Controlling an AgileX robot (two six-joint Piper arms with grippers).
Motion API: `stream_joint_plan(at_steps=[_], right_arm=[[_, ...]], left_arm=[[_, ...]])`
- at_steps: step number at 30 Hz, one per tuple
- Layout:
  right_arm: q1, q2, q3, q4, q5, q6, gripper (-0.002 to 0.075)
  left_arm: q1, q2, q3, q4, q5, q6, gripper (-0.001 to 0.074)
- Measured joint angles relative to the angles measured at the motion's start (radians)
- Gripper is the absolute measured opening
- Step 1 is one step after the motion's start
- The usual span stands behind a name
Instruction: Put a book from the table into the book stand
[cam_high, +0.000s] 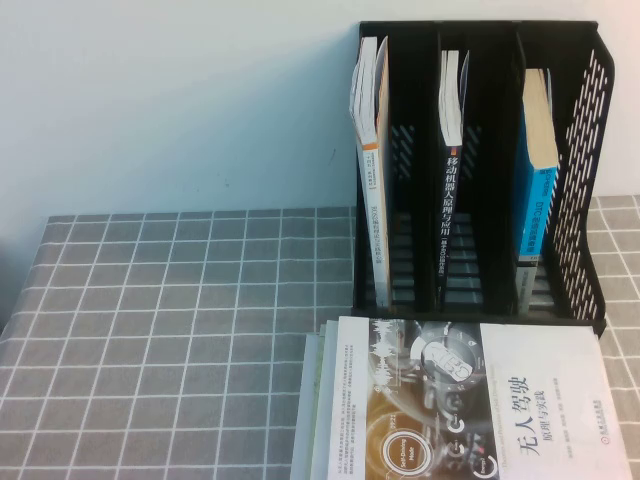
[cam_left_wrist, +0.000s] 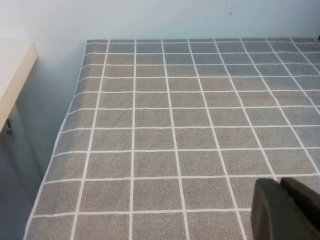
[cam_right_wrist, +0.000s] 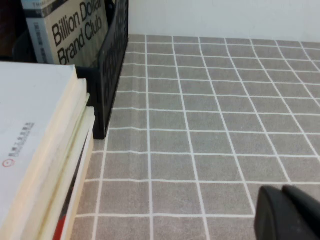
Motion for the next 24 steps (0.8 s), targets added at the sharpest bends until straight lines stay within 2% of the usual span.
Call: stream_joint_plan(at_steps=[24], right_arm=[[0.0, 0.0, 0.0, 0.025, 0.0, 0.002, -0.0003]], left_arm=[[0.0, 0.0, 0.0, 0.0, 0.0, 0.0, -0.0003]])
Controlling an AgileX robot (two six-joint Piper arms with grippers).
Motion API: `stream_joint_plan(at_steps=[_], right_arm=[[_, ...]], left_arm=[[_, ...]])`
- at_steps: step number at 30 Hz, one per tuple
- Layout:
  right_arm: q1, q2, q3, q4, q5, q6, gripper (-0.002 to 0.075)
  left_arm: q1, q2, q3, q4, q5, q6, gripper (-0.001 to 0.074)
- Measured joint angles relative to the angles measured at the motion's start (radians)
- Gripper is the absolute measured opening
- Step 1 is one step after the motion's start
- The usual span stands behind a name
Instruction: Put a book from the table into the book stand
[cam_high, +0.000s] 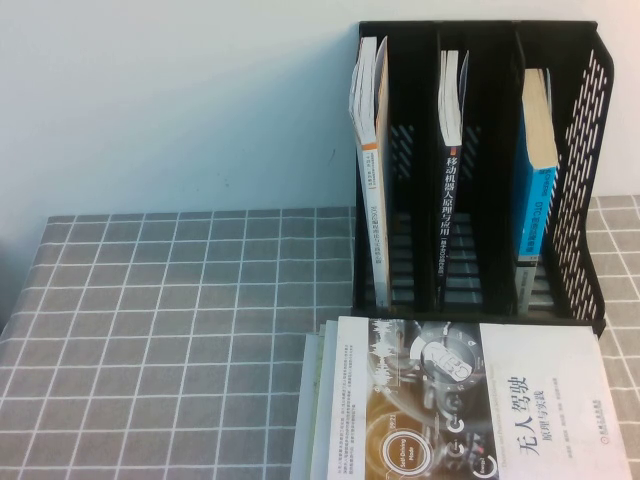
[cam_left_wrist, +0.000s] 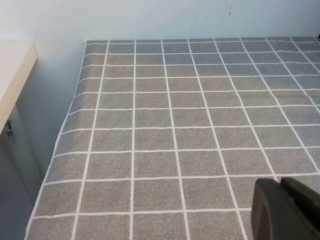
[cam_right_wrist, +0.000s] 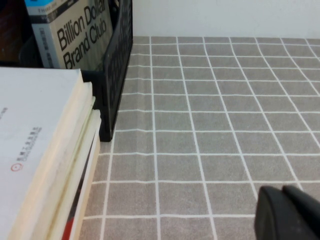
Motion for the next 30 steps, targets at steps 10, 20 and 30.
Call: stream_joint_plan(at_steps=[10, 20, 30], right_arm=[[0.0, 0.0, 0.0, 0.0, 0.0, 0.0, -0.0003], [0.0, 0.0, 0.0, 0.001, 0.0, 0.0, -0.0003], [0.0, 0.0, 0.0, 0.001, 0.0, 0.0, -0.0003]], left_arm=[[0.0, 0.0, 0.0, 0.0, 0.0, 0.0, -0.0003], [0.0, 0.0, 0.0, 0.0, 0.0, 0.0, -0.0003], [0.0, 0.0, 0.0, 0.0, 0.0, -0.01, -0.0003]])
